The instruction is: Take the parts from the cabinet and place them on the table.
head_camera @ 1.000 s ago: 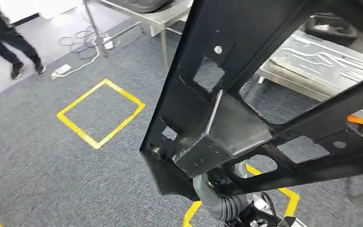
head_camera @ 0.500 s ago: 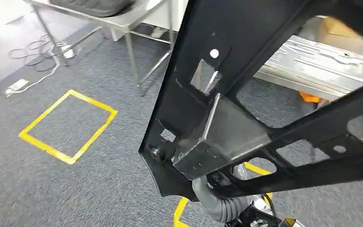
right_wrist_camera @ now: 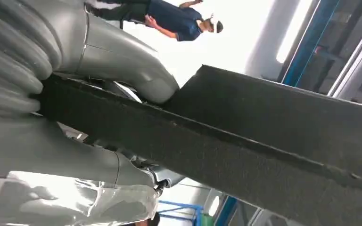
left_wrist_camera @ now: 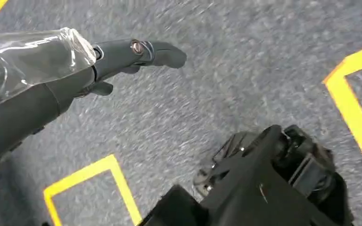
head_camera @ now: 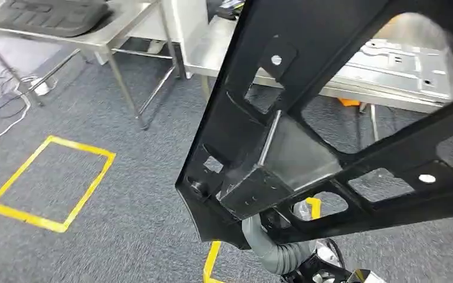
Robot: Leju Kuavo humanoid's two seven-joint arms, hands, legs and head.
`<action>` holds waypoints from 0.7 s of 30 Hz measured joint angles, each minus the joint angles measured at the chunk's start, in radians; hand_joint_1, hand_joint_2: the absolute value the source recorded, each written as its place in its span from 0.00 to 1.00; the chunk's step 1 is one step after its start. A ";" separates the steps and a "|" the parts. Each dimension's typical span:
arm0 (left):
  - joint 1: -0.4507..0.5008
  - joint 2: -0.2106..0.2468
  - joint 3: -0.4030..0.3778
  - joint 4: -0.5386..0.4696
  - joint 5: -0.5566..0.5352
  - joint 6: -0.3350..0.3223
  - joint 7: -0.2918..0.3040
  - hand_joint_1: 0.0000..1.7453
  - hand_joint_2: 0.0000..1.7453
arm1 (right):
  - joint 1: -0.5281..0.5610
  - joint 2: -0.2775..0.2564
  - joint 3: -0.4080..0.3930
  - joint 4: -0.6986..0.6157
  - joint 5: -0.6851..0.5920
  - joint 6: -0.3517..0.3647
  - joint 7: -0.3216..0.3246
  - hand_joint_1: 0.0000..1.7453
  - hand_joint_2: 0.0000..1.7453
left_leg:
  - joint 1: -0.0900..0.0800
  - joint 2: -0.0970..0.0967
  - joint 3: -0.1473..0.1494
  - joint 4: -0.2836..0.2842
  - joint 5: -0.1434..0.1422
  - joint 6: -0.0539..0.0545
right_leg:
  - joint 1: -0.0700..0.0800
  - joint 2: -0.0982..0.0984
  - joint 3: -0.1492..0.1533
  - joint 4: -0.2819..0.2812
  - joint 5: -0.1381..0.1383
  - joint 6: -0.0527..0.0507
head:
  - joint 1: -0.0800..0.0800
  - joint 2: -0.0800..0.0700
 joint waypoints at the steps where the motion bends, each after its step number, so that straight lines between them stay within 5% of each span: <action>1: 0.002 0.000 0.000 0.000 -0.001 0.000 0.002 0.00 1.00 | 0.000 0.000 0.000 0.000 0.000 0.000 0.000 1.00 1.00 | -0.001 -0.003 0.026 -0.058 0.039 0.006 | 0.001 0.015 0.002 0.000 0.000 0.000 | 0.000 0.000; 2: 0.005 0.000 0.000 0.000 0.000 -0.001 0.003 0.00 1.00 | 0.000 0.000 0.000 0.000 0.000 0.000 -0.001 1.00 1.00 | -0.002 -0.012 0.067 -0.149 0.087 0.014 | 0.001 0.031 0.004 0.000 0.001 0.000 | 0.000 0.000; 3: 0.009 0.000 -0.001 0.000 -0.002 -0.001 0.004 0.00 1.00 | 0.000 0.000 0.000 0.000 0.000 0.000 -0.002 1.00 1.00 | -0.005 -0.045 0.112 -0.257 0.139 0.024 | 0.001 0.046 0.005 0.000 0.002 0.002 | 0.000 0.000; 4: 0.010 0.005 -0.001 0.001 -0.002 -0.001 0.004 0.00 1.00 | 0.000 0.000 0.000 0.000 0.000 0.000 -0.003 1.00 1.00 | -0.004 -0.112 0.134 -0.314 0.146 0.034 | -0.001 0.054 0.001 0.002 0.005 0.004 | 0.000 0.000; 6: 0.013 0.005 -0.001 0.001 -0.002 -0.001 0.004 0.00 1.00 | -0.001 0.000 0.000 0.000 0.000 0.000 -0.003 1.00 1.00 | -0.009 -0.101 0.135 -0.331 0.146 0.027 | -0.005 0.078 -0.014 0.002 0.011 0.014 | 0.000 0.000; 8: 0.011 0.003 -0.001 0.000 -0.003 -0.001 0.004 0.00 1.00 | 0.002 0.000 -0.001 0.000 0.002 -0.002 -0.005 1.00 1.00 | -0.011 -0.082 0.135 -0.334 0.148 0.032 | -0.010 0.099 -0.019 -0.001 0.017 0.026 | 0.000 0.000; 9: 0.010 0.000 -0.001 0.001 -0.003 -0.001 0.004 0.00 1.00 | 0.003 0.000 -0.002 0.000 0.010 -0.006 -0.007 1.00 1.00 | 0.003 -0.065 0.140 -0.344 0.157 0.037 | -0.012 0.093 -0.024 0.009 0.011 0.028 | -0.001 0.000; 10: 0.011 0.001 -0.001 0.001 -0.003 -0.001 0.004 0.00 1.00 | 0.002 0.000 -0.003 0.000 0.017 -0.008 -0.009 1.00 1.00 | 0.001 -0.058 0.141 -0.345 0.158 0.041 | 0.000 0.031 -0.038 0.042 -0.018 0.031 | 0.004 0.000; 11: 0.014 0.001 -0.002 0.001 -0.003 -0.001 0.004 0.00 1.00 | 0.000 0.000 -0.003 0.000 0.025 -0.010 -0.009 1.00 1.00 | 0.001 -0.045 0.140 -0.345 0.159 0.046 | -0.001 -0.005 -0.070 0.109 -0.062 0.035 | 0.005 0.000; 13: 0.021 0.000 -0.002 0.001 -0.002 -0.001 0.004 0.00 1.00 | 0.002 0.000 -0.002 0.000 0.033 -0.014 -0.009 1.00 1.00 | 0.001 -0.023 0.138 -0.345 0.158 0.046 | -0.003 -0.032 -0.146 0.279 -0.135 0.040 | 0.004 0.000; 14: 0.020 0.000 -0.002 0.001 -0.002 -0.001 0.004 0.00 1.00 | 0.003 0.000 -0.003 0.000 0.035 -0.015 -0.007 1.00 1.00 | 0.003 -0.014 0.137 -0.344 0.158 0.045 | -0.006 -0.035 -0.169 0.332 -0.147 0.044 | 0.005 0.000; 16: 0.019 0.000 -0.002 0.001 -0.002 -0.001 0.004 0.00 1.00 | 0.003 0.000 -0.002 0.000 0.041 -0.016 -0.006 1.00 1.00 | 0.009 -0.005 0.139 -0.343 0.157 0.040 | -0.017 -0.038 -0.133 0.275 -0.101 0.054 | 0.005 0.000; 18: 0.019 0.000 -0.002 0.001 -0.001 -0.001 0.004 0.00 1.00 | 0.003 0.000 -0.002 0.000 0.042 -0.016 -0.006 1.00 1.00 | 0.018 -0.002 0.143 -0.338 0.151 0.026 | -0.029 -0.047 -0.022 0.084 -0.022 0.067 | 0.005 0.000; 19: 0.018 0.000 -0.001 0.001 -0.001 -0.001 0.004 0.00 1.00 | 0.002 0.000 -0.003 0.000 0.042 -0.017 -0.006 1.00 1.00 | 0.016 -0.001 0.141 -0.329 0.146 0.016 | -0.035 -0.055 0.012 0.017 -0.026 0.078 | 0.005 0.000; 21: 0.017 0.002 -0.002 0.001 -0.001 0.000 0.004 0.00 1.00 | 0.003 0.000 -0.002 0.000 0.042 -0.018 -0.005 1.00 1.00 | 0.010 -0.002 0.134 -0.323 0.142 0.004 | -0.026 -0.040 0.009 0.021 -0.026 0.050 | 0.002 0.000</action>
